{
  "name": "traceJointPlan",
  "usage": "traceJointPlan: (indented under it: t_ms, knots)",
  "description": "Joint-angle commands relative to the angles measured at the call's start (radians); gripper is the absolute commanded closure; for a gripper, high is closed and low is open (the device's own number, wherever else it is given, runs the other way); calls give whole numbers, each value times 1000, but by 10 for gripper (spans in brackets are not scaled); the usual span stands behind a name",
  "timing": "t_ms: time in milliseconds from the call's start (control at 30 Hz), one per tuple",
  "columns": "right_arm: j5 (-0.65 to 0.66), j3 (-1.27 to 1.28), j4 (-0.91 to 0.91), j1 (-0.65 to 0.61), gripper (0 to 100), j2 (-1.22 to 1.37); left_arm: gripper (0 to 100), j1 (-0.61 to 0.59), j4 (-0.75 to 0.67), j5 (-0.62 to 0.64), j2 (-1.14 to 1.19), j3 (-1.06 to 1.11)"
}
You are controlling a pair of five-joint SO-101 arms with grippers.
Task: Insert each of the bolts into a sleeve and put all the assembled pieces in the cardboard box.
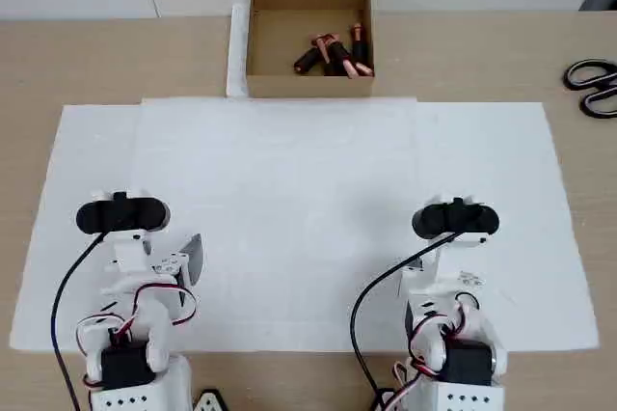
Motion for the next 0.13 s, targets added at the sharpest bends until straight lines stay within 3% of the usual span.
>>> traceJointPlan:
  t_ms: [0,100]
  knots:
    - [5,-6,4,7,883,-8,748,-2,-18,2,-12,-7]
    - [5,-6,4,7,883,-8,748,-2,-18,2,-12,-7]
